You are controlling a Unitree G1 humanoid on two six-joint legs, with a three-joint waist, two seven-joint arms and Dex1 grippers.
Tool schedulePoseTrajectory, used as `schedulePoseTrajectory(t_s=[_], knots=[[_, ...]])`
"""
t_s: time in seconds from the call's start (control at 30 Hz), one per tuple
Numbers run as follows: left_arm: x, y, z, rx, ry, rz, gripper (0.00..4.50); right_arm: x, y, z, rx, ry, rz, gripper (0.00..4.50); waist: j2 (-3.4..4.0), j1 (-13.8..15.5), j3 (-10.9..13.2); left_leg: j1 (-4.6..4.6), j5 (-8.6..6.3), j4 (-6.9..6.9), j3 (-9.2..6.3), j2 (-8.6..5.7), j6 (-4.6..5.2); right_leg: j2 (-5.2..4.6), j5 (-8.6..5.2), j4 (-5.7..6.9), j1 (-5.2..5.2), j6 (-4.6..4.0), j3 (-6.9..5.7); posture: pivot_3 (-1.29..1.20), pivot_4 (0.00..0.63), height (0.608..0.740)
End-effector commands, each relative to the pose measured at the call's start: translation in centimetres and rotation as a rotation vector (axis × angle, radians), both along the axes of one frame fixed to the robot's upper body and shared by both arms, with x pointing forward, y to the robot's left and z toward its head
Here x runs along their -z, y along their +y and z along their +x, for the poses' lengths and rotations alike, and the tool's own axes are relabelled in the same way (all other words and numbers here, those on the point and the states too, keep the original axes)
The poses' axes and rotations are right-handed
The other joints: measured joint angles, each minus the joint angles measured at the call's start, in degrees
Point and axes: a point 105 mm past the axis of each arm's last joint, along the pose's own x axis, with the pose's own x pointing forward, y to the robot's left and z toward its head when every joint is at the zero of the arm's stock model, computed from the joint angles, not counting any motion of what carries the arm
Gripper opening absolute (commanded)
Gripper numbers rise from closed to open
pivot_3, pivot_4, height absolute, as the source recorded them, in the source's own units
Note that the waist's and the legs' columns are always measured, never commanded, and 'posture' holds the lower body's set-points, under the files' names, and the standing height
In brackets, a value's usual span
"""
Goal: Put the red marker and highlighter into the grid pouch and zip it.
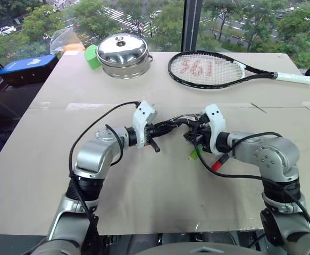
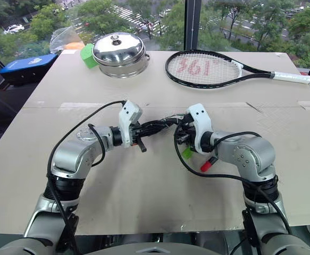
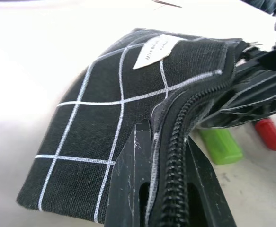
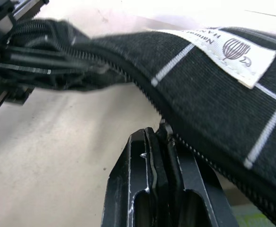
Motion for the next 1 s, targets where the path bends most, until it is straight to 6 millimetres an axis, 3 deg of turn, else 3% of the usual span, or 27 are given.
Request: schedulePoseTrajectory(t_s=[0.03, 0.23, 0.47, 0.73, 0.93, 0.97, 1.0], knots=[[-1.6, -0.1, 0.1, 0.032, -0.063, -0.005, 0.00, -1.7, -0.9, -0.3, 0.004, -0.067, 0.009, 0.04, 0.00, 0.0, 0.0, 0.00, 0.00, 0.00, 0.00, 0.00, 0.00, 0.00, 0.00, 0.00, 0.00, 0.00, 0.00, 0.00, 0.150, 0.740], [-1.0, -0.3, -0.4, 0.079, -0.026, 0.031, 0.00, -1.9, -2.1, 0.2, 0.032, -0.159, -0.133, 0.04, 0.00, 0.0, 0.0, 0.00, 0.00, 0.00, 0.00, -0.02, 0.00, 0.00, 0.00, -0.02, 0.00, -0.01, 0.01, 0.00, 0.150, 0.740], [-1.1, -1.1, -0.5, 0.088, -0.008, 0.036, 0.00, -1.6, -0.5, 0.1, -0.051, -0.270, -0.263, 0.04, -0.02, 0.0, 0.0, 0.00, 0.00, 0.00, 0.00, -0.02, 0.00, 0.02, -0.01, -0.02, -0.01, 0.00, 0.01, 0.00, 0.150, 0.740], [-1.1, -1.4, -0.6, 0.093, -0.032, 0.048, 0.00, -1.5, 1.1, -0.2, -0.090, -0.295, -0.251, 0.04, -0.04, 0.1, 0.0, 0.00, 0.00, 0.01, 0.00, -0.01, -0.01, 0.01, -0.01, -0.02, -0.01, 0.00, 0.01, 0.00, 0.150, 0.740], [-0.8, -0.7, -0.6, 0.081, -0.029, 0.042, 0.00, -1.0, -0.2, -0.9, -0.094, -0.301, -0.260, 0.04, -0.05, 0.1, 0.0, 0.00, 0.00, 0.01, 0.00, -0.01, -0.01, 0.00, -0.01, -0.02, 0.00, 0.00, 0.01, 0.00, 0.150, 0.740], [-0.8, -0.6, -0.5, 0.077, -0.030, 0.042, 0.00, -0.9, -0.7, -1.2, -0.092, -0.292, -0.251, 0.61, -0.07, 0.2, 0.0, 0.00, 0.00, 0.01, 0.00, -0.01, -0.01, -0.01, -0.01, -0.03, 0.00, 0.00, 0.00, 0.00, 0.150, 0.740], [-0.7, -0.5, -0.5, 0.075, -0.031, 0.041, 0.00, -0.8, -1.0, -1.4, -0.089, -0.287, -0.244, 0.88, -0.08, 0.3, 0.0, 0.00, 0.00, 0.01, -0.01, -0.01, -0.01, -0.01, -0.01, -0.04, 0.01, 0.01, -0.01, 0.00, 0.150, 0.740]])
